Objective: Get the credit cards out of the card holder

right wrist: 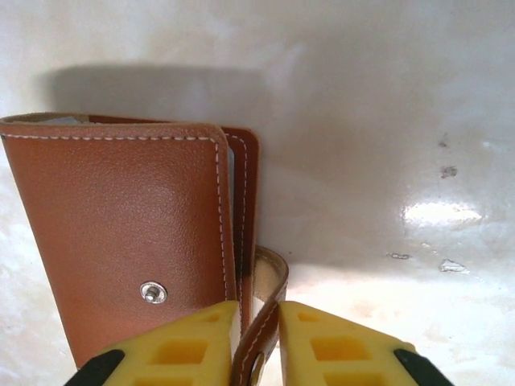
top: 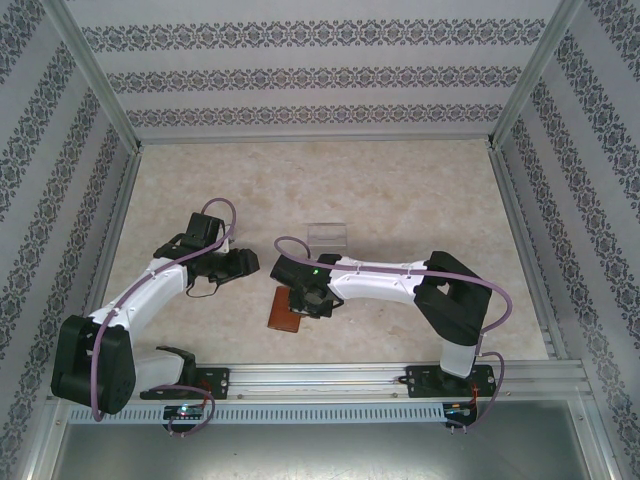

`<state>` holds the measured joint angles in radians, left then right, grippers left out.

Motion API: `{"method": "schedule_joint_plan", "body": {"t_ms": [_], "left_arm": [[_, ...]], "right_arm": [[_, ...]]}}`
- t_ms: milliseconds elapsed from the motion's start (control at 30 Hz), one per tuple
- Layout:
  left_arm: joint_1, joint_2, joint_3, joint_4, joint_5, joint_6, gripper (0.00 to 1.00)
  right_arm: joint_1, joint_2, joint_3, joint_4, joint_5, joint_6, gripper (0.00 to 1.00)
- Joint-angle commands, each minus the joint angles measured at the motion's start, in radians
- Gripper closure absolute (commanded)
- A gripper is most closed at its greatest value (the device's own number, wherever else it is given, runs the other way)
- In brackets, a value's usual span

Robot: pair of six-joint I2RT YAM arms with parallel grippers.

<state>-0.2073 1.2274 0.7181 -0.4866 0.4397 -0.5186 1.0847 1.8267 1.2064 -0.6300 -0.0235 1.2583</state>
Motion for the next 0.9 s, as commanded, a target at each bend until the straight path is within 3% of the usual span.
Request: {"method": "schedule_joint_plan", "body": {"t_ms": [0,333,567,867], "left_arm": [[0.002,-0.005,0.004,-0.021,0.001,0.029,0.44],[-0.155,0.015,-0.034,0.014,-0.02,-0.037,0.44],[-0.268,0.009,-0.078,0.053,-0.041,-0.121,0.43],[-0.323,0.001,-0.082,0.066,-0.03,-0.144,0.32]], "right_arm": [[0.015,-0.018,0.007,0.01,0.052,-0.057,0.83],[0.022,-0.083,0.006,0.08,0.076,-0.137,0.93],[0.026,-0.174,-0.069,0.153,0.083,-0.107,0.96],[0.026,-0.233,-0.128,0.206,0.084,-0.085,0.98]]}}
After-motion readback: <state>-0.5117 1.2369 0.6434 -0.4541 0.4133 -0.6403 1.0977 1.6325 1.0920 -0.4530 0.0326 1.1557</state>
